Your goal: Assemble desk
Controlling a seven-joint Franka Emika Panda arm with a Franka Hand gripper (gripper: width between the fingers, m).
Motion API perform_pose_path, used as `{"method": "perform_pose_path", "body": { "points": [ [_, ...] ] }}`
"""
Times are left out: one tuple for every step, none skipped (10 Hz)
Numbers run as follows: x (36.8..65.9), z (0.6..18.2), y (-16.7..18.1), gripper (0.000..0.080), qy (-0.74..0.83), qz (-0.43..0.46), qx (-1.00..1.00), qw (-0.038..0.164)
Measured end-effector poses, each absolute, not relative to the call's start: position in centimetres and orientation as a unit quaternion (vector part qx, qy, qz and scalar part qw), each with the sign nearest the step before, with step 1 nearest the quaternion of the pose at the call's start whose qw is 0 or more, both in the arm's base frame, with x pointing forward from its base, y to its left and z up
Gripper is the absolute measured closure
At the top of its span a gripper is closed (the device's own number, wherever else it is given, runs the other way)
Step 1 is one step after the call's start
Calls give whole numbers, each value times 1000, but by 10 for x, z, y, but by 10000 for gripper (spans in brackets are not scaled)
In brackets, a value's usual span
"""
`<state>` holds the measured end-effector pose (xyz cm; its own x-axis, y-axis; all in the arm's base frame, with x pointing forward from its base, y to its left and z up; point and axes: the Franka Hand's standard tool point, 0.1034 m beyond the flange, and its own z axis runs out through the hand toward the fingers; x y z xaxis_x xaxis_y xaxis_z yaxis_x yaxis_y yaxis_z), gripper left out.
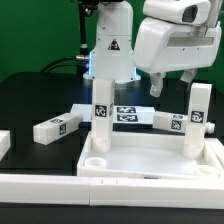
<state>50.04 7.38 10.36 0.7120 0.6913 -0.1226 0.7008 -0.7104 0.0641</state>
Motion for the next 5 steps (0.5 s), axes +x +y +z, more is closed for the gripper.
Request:
{"method": "perform_pose_path", "body": {
  "points": [
    [498,102,75,150,372,-46,926,48],
    [489,96,79,150,358,-52,932,35],
    [475,87,89,150,350,-60,935,20],
    [462,75,97,150,318,-69,946,-8],
    [458,67,102,150,290,-73,954,-15]
  ]
}}
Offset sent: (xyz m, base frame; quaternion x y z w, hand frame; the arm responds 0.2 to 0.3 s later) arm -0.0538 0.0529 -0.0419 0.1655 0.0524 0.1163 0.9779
